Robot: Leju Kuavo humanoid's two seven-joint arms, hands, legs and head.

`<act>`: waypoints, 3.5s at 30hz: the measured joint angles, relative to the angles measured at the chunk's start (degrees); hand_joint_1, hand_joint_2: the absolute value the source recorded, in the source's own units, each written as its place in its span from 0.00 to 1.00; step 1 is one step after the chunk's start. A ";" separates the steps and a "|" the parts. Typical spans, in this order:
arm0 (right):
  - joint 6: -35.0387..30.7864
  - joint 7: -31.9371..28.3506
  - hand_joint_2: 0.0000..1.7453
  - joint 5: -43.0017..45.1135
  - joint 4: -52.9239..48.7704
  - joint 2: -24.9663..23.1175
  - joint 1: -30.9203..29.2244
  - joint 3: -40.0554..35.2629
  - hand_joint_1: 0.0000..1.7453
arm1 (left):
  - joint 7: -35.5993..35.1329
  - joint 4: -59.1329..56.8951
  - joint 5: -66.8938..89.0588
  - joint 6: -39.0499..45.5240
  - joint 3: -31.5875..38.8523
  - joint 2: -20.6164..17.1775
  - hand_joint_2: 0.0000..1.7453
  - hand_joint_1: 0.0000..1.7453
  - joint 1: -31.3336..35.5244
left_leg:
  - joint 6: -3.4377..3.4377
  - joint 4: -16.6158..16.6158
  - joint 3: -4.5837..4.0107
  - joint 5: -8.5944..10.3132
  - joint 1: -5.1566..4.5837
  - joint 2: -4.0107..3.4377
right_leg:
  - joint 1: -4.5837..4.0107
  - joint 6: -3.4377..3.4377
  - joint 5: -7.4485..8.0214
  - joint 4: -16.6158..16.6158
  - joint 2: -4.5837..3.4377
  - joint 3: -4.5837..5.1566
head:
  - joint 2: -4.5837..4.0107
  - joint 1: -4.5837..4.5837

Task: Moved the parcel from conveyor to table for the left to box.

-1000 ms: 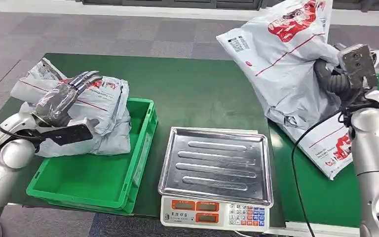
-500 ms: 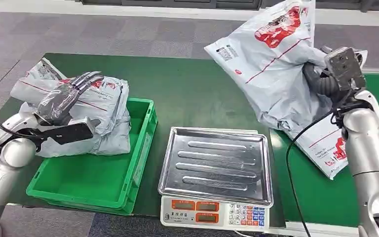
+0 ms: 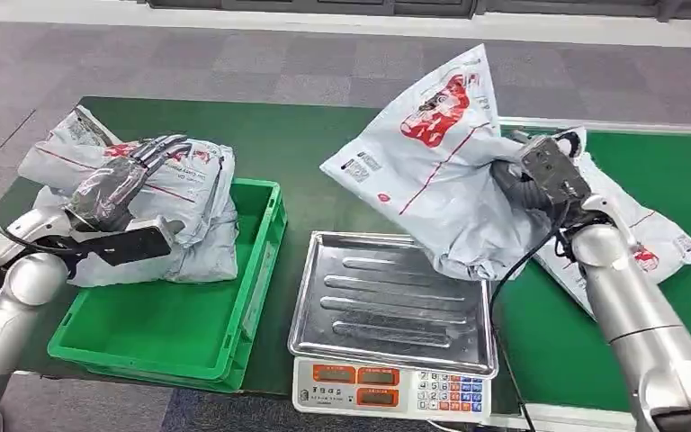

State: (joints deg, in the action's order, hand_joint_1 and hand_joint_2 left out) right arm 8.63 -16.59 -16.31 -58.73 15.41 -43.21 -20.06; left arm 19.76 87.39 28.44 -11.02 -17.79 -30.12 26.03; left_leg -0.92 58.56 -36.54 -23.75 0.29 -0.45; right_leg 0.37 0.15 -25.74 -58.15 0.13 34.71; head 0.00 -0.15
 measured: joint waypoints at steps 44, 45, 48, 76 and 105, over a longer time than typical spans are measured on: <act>5.25 -1.86 1.00 3.96 3.10 -6.45 1.18 -12.24 1.00 | -1.07 -4.15 0.00 -1.22 -3.13 -0.90 1.00 0.00 1.10 | -0.03 0.02 0.00 0.02 0.09 0.01 | -0.03 -0.02 -0.01 0.00 0.02 0.01 | 0.00 0.00; 5.43 -1.79 1.00 4.00 3.10 -6.47 1.16 -12.35 1.00 | -1.09 -4.33 0.02 -1.22 -3.28 -0.79 1.00 0.00 1.28 | -0.03 0.02 0.00 0.02 0.09 0.01 | -0.03 -0.02 -0.01 0.00 0.02 0.01 | 0.00 -0.02; 5.56 -1.79 1.00 4.07 3.10 -6.63 1.09 -12.62 1.00 | -1.09 -4.77 0.02 -1.22 -3.74 -0.61 1.00 0.00 1.58 | -0.03 0.02 0.00 0.02 0.09 0.00 | -0.03 -0.02 0.00 0.00 0.01 0.01 | 0.00 0.00; 8.66 1.13 1.00 10.08 -4.61 1.46 4.91 -20.00 1.00 | -1.49 -11.21 -4.98 -4.31 -10.69 -3.13 1.00 0.00 11.36 | -0.06 0.04 0.01 0.05 0.10 0.06 | -0.07 -0.02 0.00 0.00 0.05 0.01 | 0.00 0.00; 8.53 2.21 1.00 12.13 -8.33 3.52 6.00 -21.10 0.74 | -2.12 -11.56 -7.13 -4.33 -13.29 -5.09 1.00 0.00 11.89 | -0.06 0.03 0.00 0.05 0.10 0.06 | -0.05 -0.02 0.00 0.00 0.04 0.01 | 0.00 0.00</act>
State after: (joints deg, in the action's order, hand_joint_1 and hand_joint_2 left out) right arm 17.16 -14.38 -4.17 -67.06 18.93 -37.21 -41.16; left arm 17.64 75.82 21.31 -15.34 -31.08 -35.21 37.93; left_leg -0.98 58.59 -36.54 -23.70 0.39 -0.39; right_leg 0.32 0.12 -25.74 -58.14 0.18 34.72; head 0.00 -0.15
